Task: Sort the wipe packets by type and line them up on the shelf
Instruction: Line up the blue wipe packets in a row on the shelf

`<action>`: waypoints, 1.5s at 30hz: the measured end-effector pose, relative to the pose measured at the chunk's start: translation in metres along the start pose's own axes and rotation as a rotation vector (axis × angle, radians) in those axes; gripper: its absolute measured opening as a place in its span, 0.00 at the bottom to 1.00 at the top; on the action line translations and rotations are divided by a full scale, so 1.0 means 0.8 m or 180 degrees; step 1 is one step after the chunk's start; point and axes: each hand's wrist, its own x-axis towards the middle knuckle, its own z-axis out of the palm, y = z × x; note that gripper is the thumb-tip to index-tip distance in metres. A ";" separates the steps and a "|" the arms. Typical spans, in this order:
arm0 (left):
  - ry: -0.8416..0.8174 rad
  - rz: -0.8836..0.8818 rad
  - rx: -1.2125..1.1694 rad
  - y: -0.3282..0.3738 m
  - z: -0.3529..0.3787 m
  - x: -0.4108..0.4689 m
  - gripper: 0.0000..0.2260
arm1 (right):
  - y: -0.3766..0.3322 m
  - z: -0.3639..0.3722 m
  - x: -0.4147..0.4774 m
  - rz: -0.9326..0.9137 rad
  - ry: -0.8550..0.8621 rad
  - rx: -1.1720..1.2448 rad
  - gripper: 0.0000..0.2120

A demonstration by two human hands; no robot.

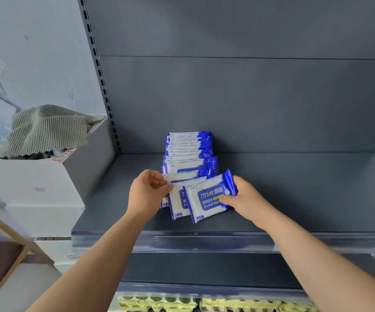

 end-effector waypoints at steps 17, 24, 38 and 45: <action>-0.0522 0.0292 0.0615 0.003 -0.005 -0.015 0.23 | -0.028 0.025 0.009 -0.0414 0.0172 -0.1237 0.51; -0.0834 0.0031 0.0787 -0.006 -0.012 -0.012 0.24 | -0.037 0.008 0.036 -0.0639 -0.0257 -0.1749 0.62; -0.1519 -0.0015 0.0353 -0.002 -0.025 -0.001 0.38 | -0.027 -0.004 0.040 -0.0451 -0.0689 -0.1479 0.56; -0.1434 0.0330 0.0260 -0.005 -0.014 -0.018 0.28 | -0.002 0.008 0.018 -0.0413 -0.0466 -0.0553 0.32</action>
